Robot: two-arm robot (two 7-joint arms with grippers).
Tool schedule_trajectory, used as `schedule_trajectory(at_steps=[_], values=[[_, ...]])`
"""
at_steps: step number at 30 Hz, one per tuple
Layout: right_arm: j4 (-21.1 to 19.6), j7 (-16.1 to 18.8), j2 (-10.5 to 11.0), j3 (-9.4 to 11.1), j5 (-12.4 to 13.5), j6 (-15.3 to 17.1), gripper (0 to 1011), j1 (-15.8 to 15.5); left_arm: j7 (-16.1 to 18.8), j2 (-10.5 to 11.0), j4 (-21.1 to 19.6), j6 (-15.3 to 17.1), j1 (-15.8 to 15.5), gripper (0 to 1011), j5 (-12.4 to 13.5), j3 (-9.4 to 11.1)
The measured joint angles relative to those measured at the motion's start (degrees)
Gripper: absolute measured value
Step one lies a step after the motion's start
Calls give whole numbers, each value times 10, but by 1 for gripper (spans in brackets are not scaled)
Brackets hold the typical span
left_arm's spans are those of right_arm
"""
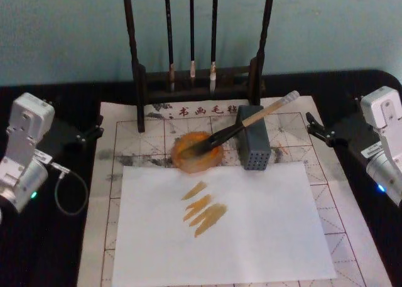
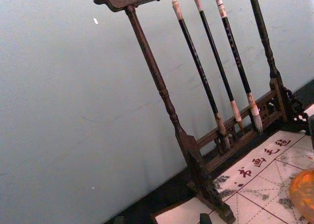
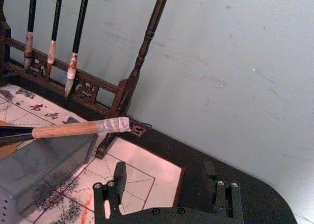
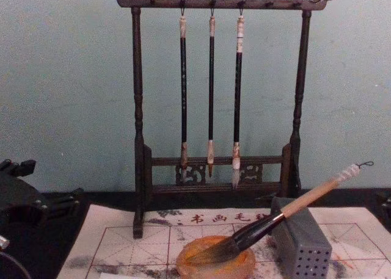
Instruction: Pick up the brush from the inkstone, write on the paper, then place the brush back to its original position.
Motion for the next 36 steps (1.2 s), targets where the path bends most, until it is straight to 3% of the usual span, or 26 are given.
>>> schedule_trajectory(at_steps=[19, 24, 28, 36], values=[[0, 0, 0, 0, 0, 0, 1000, 0, 0, 0, 0, 0, 0, 1001, 0, 0], [-1, 15, -7, 8, 6, -6, 1000, -3, 0, 0, 0, 0, 0, 1001, 0, 0], [-6, 32, -12, 18, 22, -10, 1000, -10, 0, 0, 0, 0, 0, 1001, 0, 0], [-21, 82, -29, 43, 86, -13, 1000, -33, 0, 0, 0, 0, 0, 1001, 0, 0]])
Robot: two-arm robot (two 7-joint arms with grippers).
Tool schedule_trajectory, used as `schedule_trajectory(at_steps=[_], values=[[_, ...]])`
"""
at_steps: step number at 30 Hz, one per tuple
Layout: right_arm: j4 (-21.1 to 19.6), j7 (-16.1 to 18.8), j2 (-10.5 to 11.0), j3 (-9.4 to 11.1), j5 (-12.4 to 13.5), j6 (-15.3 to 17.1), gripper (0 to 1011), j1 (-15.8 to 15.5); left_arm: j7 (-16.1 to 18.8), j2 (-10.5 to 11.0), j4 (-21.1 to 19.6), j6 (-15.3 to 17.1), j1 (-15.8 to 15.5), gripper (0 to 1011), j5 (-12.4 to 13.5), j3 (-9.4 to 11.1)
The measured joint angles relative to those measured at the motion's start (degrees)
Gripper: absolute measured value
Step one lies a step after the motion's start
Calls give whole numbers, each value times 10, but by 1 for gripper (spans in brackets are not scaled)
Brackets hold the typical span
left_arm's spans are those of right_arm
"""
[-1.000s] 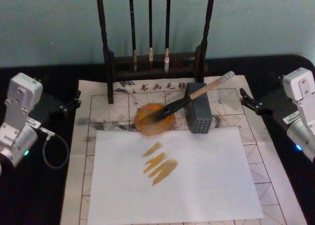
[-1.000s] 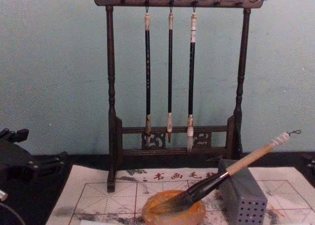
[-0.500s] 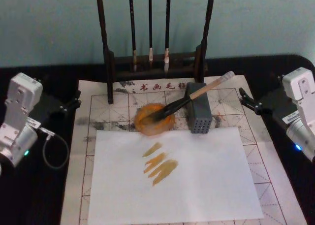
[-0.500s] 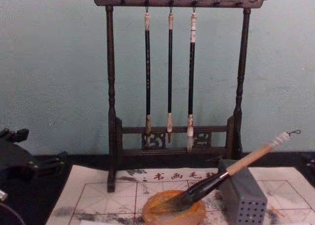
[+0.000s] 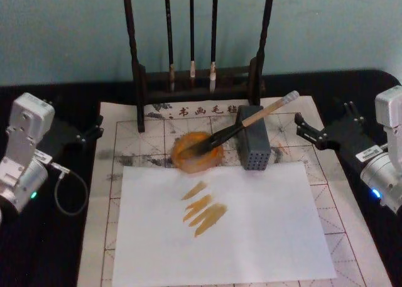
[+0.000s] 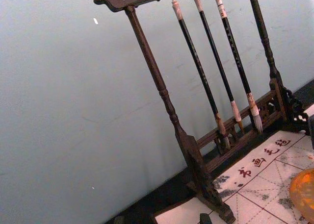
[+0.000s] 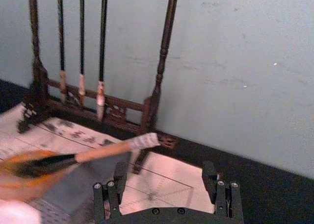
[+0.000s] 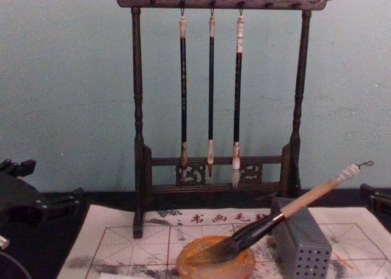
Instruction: Pick up the brush from the inkstone, write on the paper, then place the brush back to its original position.
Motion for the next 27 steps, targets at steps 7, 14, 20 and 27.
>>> schedule_trajectory(at_steps=[7, 14, 20, 27], values=[[9, 57, -29, 26, 79, 2, 1000, -7, 0, 0, 0, 0, 0, 1001, 0, 0], [28, 107, -56, 51, 156, 32, 1000, -7, 0, 0, 0, 0, 0, 1001, 0, 0], [54, 146, -81, 71, 212, 65, 1000, 4, 0, 0, 0, 0, 0, 1001, 0, 0], [91, 186, -105, 83, 279, 101, 1000, 24, 0, 0, 0, 0, 0, 1001, 0, 0]])
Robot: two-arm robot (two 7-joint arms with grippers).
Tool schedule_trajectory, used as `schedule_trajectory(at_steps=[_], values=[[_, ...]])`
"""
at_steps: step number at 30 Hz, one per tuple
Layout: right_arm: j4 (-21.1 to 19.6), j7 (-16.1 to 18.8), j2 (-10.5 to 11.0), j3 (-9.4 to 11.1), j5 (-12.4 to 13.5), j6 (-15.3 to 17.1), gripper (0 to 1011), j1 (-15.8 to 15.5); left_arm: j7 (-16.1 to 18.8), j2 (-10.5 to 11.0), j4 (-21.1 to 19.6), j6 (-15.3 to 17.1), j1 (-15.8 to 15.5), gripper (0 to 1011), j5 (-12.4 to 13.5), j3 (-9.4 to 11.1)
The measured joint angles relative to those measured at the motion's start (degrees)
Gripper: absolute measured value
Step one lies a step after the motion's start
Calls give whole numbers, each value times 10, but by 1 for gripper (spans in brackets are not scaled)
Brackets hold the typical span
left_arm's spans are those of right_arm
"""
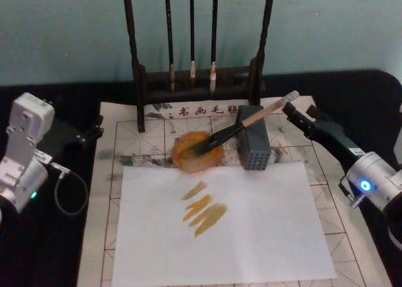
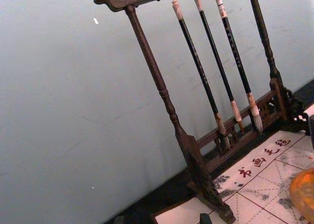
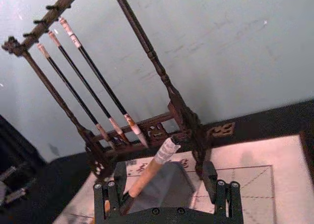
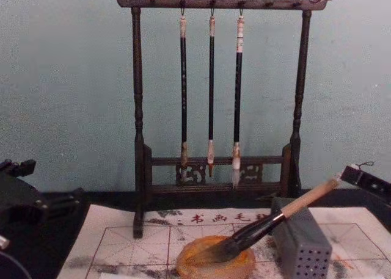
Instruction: Pick up the brush from the inkstone, write on the paper, then place the brush back to its original position.
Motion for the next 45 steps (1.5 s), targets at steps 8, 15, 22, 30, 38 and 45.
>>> schedule_trajectory(at_steps=[8, 15, 22, 30, 38, 45], values=[[33, 25, -16, 0, 54, 20, 1000, 17, 0, 0, 0, 0, 0, 1001, 0, 0], [65, 41, -33, 2, 101, 40, 1000, 33, 0, 0, 0, 0, 0, 1001, 0, 0], [96, 57, -47, -1, 136, 53, 1000, 49, 0, 0, 0, 0, 0, 1001, 0, 0], [126, 72, -59, -10, 162, 56, 1000, 66, 0, 0, 0, 0, 0, 1001, 0, 0], [144, 80, -63, -19, 174, 49, 1000, 76, 0, 0, 0, 0, 0, 1001, 0, 0], [160, 84, -64, -27, 183, 42, 1000, 86, 0, 0, 0, 0, 0, 1001, 0, 0]])
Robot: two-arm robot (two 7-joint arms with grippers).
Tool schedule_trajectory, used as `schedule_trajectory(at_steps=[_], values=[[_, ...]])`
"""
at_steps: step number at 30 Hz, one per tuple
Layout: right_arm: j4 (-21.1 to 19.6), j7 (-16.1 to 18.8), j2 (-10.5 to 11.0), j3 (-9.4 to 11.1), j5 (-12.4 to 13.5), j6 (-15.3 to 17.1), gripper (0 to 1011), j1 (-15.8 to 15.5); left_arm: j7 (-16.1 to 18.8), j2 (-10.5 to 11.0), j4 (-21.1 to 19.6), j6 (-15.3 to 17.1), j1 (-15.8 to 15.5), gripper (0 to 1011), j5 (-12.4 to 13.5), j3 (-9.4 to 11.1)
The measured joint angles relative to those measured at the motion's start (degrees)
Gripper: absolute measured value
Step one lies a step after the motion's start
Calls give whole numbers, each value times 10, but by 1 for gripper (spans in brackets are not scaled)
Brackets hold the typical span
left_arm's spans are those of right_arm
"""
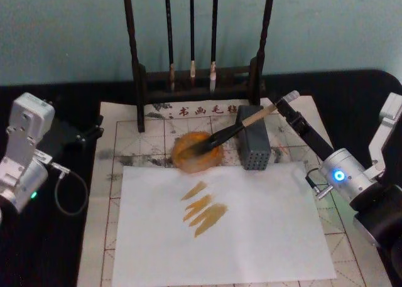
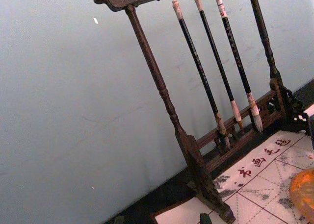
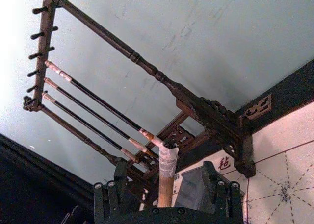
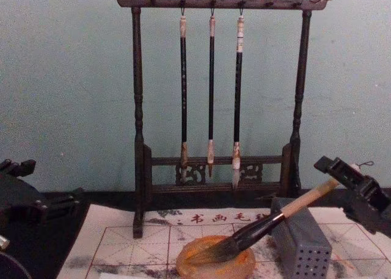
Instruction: Pick up the brush from the inkstone, write on the paper, then place the brush back to its original position.
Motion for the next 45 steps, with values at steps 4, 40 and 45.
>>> schedule_trajectory(at_steps=[4, 40, 45], values=[[5, 0, 0, -6, 5, -3, 1000, 3, 0, 0, 0, 0, 0, 1001, 0, 0], [17, 6, 5, -19, 26, -1, 1000, 13, 0, 0, 0, 0, 0, 1001, 0, 0], [17, 6, 5, -19, 25, -2, 1000, 13, 0, 0, 0, 0, 0, 1001, 0, 0]])
